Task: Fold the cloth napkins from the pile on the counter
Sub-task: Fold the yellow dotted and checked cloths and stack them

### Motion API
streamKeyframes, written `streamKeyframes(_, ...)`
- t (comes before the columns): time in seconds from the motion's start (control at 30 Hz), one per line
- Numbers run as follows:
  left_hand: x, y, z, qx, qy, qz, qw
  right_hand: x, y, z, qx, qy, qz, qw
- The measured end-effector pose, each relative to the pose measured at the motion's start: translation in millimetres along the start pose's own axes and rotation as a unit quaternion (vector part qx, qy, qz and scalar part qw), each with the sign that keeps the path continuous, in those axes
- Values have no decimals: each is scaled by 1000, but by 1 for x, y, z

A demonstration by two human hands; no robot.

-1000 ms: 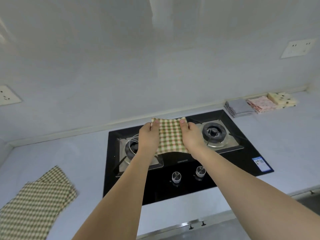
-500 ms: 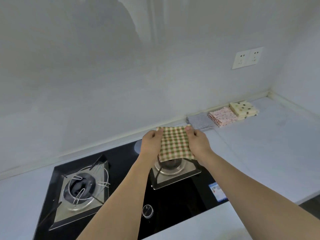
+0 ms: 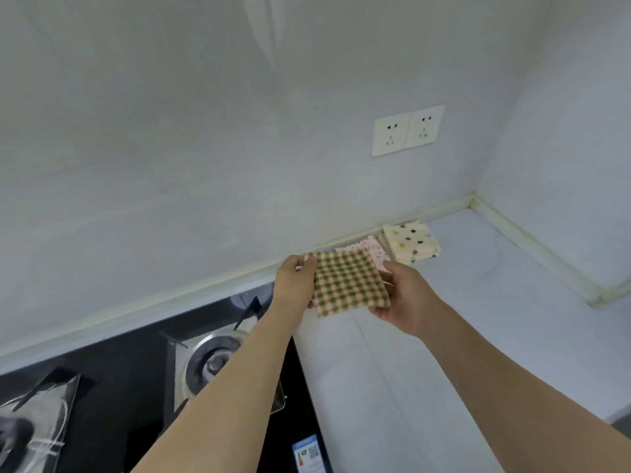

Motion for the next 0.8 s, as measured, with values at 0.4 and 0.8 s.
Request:
streamKeyframes(0.4,128,-55,-255,27,70,38,997,150,149,156,65,-159,56,984)
streamKeyframes(0.8,208,-76,-389,179,58,14,982,237,226,257,-131,-255,84,954)
Point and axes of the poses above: each hand's wrist, its own x-axis towards the middle knuckle, its own z-axis out of the back of the hand, y = z × x, the point moved 2 cm from there along x, towards the middle knuckle, and after that the axes turned 6 degrees about z, right-handed, at the moved point
